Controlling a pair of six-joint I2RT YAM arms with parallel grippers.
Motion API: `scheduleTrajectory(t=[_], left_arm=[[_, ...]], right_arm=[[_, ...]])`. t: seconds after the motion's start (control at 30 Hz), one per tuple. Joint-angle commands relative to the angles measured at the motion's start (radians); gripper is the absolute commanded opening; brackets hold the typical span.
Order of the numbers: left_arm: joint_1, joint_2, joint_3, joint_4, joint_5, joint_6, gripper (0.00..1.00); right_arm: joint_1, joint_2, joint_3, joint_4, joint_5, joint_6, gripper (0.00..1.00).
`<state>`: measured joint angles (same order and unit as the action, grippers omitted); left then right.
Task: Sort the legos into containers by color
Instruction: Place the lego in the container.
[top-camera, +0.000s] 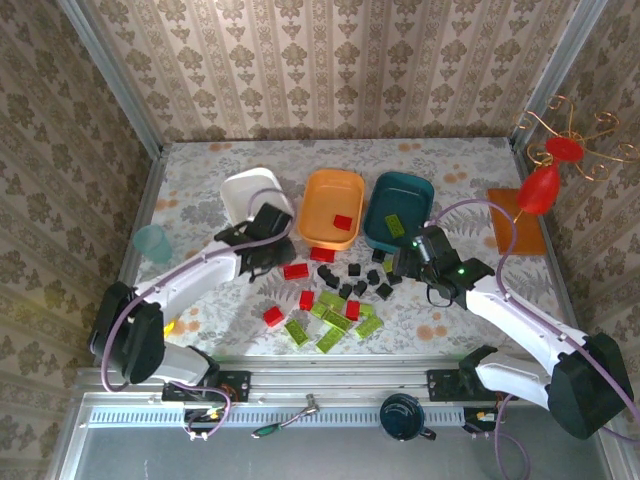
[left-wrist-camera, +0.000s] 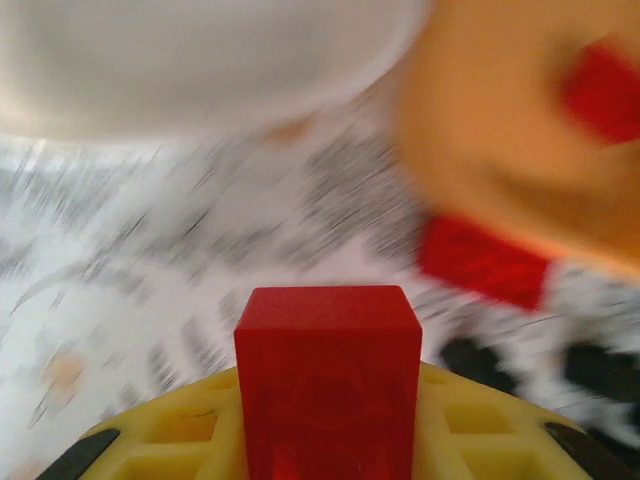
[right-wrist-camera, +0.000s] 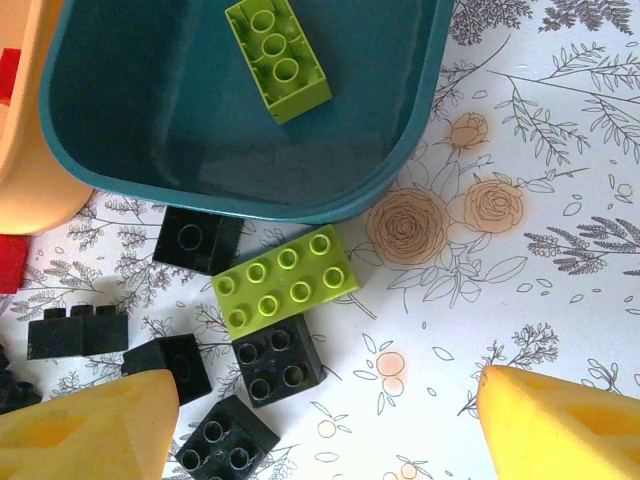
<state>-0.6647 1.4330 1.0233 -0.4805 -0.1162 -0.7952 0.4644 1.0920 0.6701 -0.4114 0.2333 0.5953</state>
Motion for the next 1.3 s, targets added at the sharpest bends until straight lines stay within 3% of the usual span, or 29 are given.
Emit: scheduleTrajectory(t=[0.0,0.2,0.4,0.67,0.87,1.07,1.27], left_arm=[[-0.021,0.107,0.164,0.078,-0.027,0.127,0.33],[-0.038,0.444,0.549,0.016,-0.063,0.269,0.33],[-0.035,0.725,0.844,-0.055,-0.047,0.31,0.34],[-0.031,0.869,1.0,-0.054,-0.088,0.289,0.56],[-0.035,0.728,0.913,0.041,-0.046,0.268,0.63],[-0.052,0.383,0.569,0.257,-0.001,0.232,0.71],[-0.079,0.026,0.184,0.368,0.002,0.208,0.88]], right_arm=[[-0.006,-0.005,-0.01,0.021,0.031,0.006,0.8],[-0.006,0.004,-0.01,0.012,0.034,0.008,0.8],[-0.006,0.008,-0.014,0.013,0.037,0.014,0.8],[-0.006,-0.01,0.002,-0.018,0.022,0.015,0.8],[-0.006,-0.054,0.002,-0.052,0.017,0.01,0.8],[-0.004,-0.061,0.003,-0.059,-0.044,-0.015,0.8],[-0.003,-0.057,-0.019,-0.045,-0.074,-0.011,0.8]])
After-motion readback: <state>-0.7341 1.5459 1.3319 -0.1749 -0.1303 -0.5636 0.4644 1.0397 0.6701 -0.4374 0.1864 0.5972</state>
